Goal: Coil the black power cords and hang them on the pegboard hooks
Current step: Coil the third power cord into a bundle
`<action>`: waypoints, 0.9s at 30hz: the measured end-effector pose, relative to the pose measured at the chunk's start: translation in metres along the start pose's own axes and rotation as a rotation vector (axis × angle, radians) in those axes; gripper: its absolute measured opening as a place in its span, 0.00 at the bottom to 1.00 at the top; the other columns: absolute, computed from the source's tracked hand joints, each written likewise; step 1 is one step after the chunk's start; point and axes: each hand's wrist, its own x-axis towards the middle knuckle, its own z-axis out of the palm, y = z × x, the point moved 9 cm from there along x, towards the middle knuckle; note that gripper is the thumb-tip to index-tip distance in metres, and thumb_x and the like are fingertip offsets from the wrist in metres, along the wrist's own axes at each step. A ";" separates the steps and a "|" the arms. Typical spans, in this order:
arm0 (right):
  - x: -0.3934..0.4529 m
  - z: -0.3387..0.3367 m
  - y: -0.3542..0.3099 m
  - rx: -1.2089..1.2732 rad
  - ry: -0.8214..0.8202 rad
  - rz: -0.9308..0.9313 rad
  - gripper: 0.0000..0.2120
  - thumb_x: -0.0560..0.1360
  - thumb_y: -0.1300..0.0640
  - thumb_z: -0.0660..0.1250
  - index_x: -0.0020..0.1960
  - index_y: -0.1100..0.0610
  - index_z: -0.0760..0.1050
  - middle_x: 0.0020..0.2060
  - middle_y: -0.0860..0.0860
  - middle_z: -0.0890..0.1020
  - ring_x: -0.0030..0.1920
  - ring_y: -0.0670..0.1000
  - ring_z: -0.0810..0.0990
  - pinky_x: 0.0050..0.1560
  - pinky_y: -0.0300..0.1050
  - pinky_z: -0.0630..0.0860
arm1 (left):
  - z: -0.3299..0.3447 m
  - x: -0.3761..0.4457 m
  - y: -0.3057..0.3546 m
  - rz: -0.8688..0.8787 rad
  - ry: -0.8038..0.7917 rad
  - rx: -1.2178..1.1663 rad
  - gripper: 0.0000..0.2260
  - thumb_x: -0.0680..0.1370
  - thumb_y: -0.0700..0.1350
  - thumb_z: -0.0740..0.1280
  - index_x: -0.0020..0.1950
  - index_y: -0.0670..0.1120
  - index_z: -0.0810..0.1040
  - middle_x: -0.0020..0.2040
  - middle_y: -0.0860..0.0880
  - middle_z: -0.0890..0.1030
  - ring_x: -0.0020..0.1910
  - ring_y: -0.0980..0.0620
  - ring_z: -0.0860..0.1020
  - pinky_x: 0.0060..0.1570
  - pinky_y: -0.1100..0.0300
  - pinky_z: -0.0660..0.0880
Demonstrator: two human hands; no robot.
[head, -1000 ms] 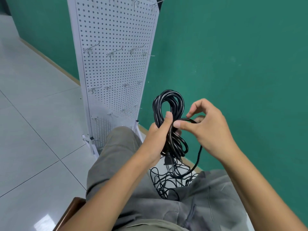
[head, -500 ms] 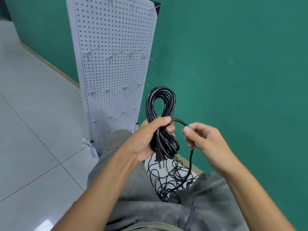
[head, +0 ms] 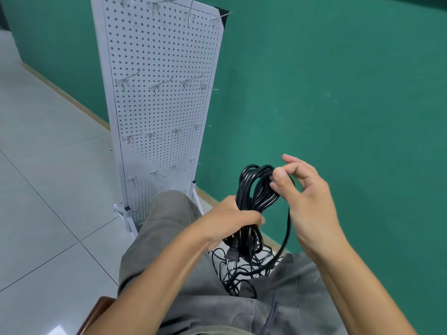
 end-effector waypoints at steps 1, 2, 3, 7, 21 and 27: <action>0.000 0.001 -0.001 -0.034 0.016 0.007 0.12 0.77 0.42 0.69 0.40 0.48 0.78 0.64 0.43 0.78 0.69 0.44 0.74 0.72 0.56 0.70 | 0.000 0.000 0.000 0.013 0.000 -0.022 0.06 0.72 0.40 0.71 0.42 0.44 0.75 0.36 0.46 0.74 0.37 0.49 0.74 0.44 0.54 0.73; 0.000 0.002 -0.002 -0.050 0.032 0.018 0.11 0.79 0.45 0.68 0.41 0.49 0.77 0.64 0.44 0.78 0.69 0.43 0.74 0.73 0.54 0.68 | 0.001 -0.001 0.002 0.029 -0.008 -0.049 0.04 0.74 0.38 0.71 0.41 0.44 0.77 0.37 0.45 0.78 0.38 0.49 0.76 0.46 0.54 0.74; 0.001 0.003 -0.003 -0.053 0.043 0.019 0.10 0.80 0.48 0.67 0.41 0.50 0.77 0.64 0.44 0.79 0.68 0.42 0.74 0.73 0.50 0.68 | 0.001 -0.001 0.004 0.048 -0.019 -0.070 0.05 0.76 0.37 0.71 0.40 0.44 0.80 0.38 0.45 0.81 0.39 0.50 0.79 0.47 0.53 0.77; 0.004 0.012 -0.007 0.104 0.058 0.004 0.11 0.84 0.52 0.63 0.44 0.54 0.76 0.50 0.46 0.84 0.52 0.42 0.80 0.61 0.48 0.75 | -0.005 -0.003 0.011 0.092 0.022 -0.089 0.07 0.75 0.40 0.74 0.52 0.43 0.85 0.52 0.44 0.87 0.52 0.50 0.83 0.63 0.51 0.77; 0.026 0.036 0.010 0.258 -0.019 0.162 0.05 0.85 0.51 0.60 0.60 0.44 0.69 0.54 0.46 0.86 0.59 0.56 0.83 0.65 0.64 0.76 | 0.003 0.000 0.005 0.061 -0.021 -0.304 0.14 0.75 0.40 0.72 0.57 0.35 0.79 0.42 0.40 0.82 0.43 0.41 0.80 0.54 0.40 0.79; 0.025 0.051 0.035 0.200 -0.224 0.234 0.33 0.74 0.26 0.59 0.74 0.42 0.66 0.70 0.48 0.76 0.70 0.45 0.75 0.77 0.54 0.65 | -0.028 0.003 0.000 0.070 0.201 -0.330 0.04 0.75 0.42 0.74 0.40 0.47 0.82 0.36 0.46 0.80 0.37 0.46 0.78 0.46 0.49 0.77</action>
